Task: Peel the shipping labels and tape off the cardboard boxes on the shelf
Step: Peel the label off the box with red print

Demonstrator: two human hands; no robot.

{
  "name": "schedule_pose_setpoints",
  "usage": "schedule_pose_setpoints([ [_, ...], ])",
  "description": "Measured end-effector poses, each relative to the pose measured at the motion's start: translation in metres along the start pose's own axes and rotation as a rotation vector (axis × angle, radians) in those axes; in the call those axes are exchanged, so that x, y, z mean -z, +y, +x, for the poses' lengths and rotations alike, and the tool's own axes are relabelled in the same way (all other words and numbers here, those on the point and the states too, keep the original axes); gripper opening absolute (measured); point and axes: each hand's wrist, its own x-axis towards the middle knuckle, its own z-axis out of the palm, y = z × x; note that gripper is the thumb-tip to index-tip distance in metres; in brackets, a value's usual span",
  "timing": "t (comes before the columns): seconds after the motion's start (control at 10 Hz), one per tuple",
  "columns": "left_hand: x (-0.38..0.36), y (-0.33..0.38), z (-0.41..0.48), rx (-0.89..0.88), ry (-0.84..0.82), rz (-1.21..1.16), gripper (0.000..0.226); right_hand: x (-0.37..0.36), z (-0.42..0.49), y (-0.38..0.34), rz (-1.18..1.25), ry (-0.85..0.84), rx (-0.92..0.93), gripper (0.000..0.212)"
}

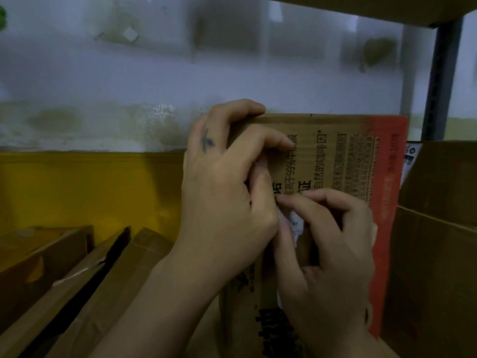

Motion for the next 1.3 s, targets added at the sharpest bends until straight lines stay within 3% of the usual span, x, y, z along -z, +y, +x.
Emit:
schedule_pose_setpoints([
  [0.6,0.012,-0.003,0.001,-0.017,-0.099,0.023,0.019,-0.014,0.005,0.006,-0.054,0.086,0.059,0.015],
  [1.3,0.012,-0.002,0.002,-0.014,-0.097,0.041,0.019,-0.017,0.003,0.012,-0.044,0.088,0.109,0.015],
])
